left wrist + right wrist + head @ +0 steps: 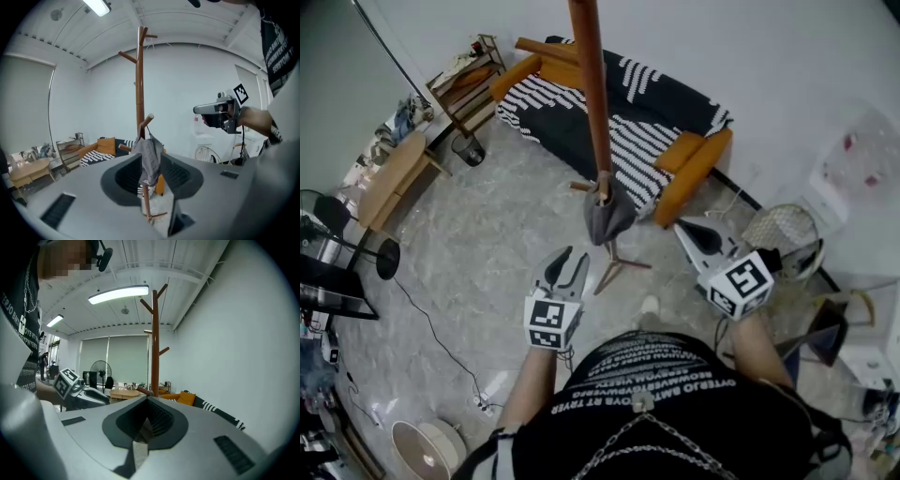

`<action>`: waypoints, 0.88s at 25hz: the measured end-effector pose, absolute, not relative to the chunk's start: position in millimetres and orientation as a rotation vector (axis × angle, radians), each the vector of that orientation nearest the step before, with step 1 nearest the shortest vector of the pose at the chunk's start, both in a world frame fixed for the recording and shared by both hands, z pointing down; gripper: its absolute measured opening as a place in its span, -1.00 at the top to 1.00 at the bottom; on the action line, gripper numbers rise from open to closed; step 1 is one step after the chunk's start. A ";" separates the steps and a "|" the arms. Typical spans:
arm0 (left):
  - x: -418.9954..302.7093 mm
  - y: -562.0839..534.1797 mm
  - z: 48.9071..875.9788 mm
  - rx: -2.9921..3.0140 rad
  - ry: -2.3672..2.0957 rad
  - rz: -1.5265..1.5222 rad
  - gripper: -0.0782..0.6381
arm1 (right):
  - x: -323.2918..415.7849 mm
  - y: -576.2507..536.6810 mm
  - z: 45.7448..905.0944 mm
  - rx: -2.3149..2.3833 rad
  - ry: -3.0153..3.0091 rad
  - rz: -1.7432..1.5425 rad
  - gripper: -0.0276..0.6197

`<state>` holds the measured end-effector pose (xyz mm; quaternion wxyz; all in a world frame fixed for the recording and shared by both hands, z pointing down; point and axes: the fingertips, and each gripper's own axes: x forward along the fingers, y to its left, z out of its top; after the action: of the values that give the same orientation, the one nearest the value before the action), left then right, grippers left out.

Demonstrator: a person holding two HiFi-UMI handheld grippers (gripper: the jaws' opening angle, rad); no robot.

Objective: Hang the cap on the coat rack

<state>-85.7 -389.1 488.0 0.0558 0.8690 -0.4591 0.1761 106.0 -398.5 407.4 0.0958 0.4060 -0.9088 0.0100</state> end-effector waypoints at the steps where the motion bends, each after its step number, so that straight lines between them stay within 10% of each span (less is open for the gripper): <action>1: -88.2 -385.6 479.1 2.655 -1.400 0.513 0.46 | 105.3 -395.1 406.7 1.210 -2.695 0.027 0.94; 5: -86.1 -361.9 429.4 2.797 -1.365 0.382 0.74 | 102.5 -380.0 403.3 1.247 -2.698 0.013 0.94; 22: -141.2 -306.2 417.3 2.778 -1.411 0.413 0.77 | 59.7 -315.6 406.0 1.267 -2.694 -0.043 0.94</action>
<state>-141.2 -306.2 417.3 -0.0008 0.8839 -0.4489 0.1313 59.7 -315.6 406.0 0.0818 0.4242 -0.9018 -0.0143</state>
